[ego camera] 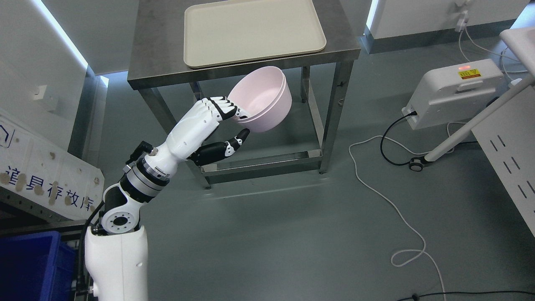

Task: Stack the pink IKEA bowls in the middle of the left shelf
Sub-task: 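Hold the bowls up while the robot turns toward the blue bins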

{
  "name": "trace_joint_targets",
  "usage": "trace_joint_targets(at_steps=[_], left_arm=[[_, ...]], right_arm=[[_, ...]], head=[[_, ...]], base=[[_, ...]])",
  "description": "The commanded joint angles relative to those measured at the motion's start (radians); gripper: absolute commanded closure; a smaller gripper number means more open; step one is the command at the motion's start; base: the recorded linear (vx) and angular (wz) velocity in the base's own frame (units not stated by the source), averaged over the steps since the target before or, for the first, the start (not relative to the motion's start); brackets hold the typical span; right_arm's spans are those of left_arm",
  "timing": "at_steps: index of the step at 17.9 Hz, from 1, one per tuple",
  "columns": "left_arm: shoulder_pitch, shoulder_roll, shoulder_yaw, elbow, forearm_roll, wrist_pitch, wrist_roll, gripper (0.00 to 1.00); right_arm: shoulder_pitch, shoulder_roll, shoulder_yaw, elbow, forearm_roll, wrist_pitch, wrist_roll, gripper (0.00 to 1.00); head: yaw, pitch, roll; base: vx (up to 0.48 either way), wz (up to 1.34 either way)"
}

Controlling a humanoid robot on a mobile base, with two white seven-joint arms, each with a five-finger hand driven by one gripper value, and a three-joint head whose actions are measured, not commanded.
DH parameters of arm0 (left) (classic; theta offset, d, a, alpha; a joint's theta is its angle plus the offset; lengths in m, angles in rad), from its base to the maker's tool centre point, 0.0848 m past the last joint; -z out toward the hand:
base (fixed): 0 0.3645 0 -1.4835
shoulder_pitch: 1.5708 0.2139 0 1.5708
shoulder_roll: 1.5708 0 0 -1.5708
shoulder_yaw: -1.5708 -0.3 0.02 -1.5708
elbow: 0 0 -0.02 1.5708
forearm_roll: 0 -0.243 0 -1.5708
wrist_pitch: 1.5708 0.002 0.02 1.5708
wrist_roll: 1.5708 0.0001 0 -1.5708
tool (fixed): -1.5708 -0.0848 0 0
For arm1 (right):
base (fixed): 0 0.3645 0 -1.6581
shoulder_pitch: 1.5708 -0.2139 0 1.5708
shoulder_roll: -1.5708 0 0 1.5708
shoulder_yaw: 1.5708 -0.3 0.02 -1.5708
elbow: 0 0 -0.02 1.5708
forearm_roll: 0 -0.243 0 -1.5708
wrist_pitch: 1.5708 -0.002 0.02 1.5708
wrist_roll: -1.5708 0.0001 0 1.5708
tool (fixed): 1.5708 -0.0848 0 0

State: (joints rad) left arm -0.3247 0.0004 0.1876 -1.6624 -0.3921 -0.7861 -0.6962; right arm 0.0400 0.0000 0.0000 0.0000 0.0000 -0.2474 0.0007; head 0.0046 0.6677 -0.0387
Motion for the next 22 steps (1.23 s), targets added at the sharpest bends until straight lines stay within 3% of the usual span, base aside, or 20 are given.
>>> trace_joint_targets(at_steps=[1,22], left_arm=[[0.015,0.017,0.024,-0.023,0.007,0.001,0.001,0.94],[0.006,0.017,-0.014,-0.045,0.033,0.001,0.015,0.94]], right_arm=[[0.000,-0.017,-0.005,-0.017,-0.002,0.000,-0.001,0.00],[0.000,-0.017,-0.005,-0.017,-0.002,0.000,-0.001,0.00]], head=[[0.0000,0.000,0.000],[0.0000,0.000,0.000]], base=[[-0.220,0.10],[-0.240,0.24]])
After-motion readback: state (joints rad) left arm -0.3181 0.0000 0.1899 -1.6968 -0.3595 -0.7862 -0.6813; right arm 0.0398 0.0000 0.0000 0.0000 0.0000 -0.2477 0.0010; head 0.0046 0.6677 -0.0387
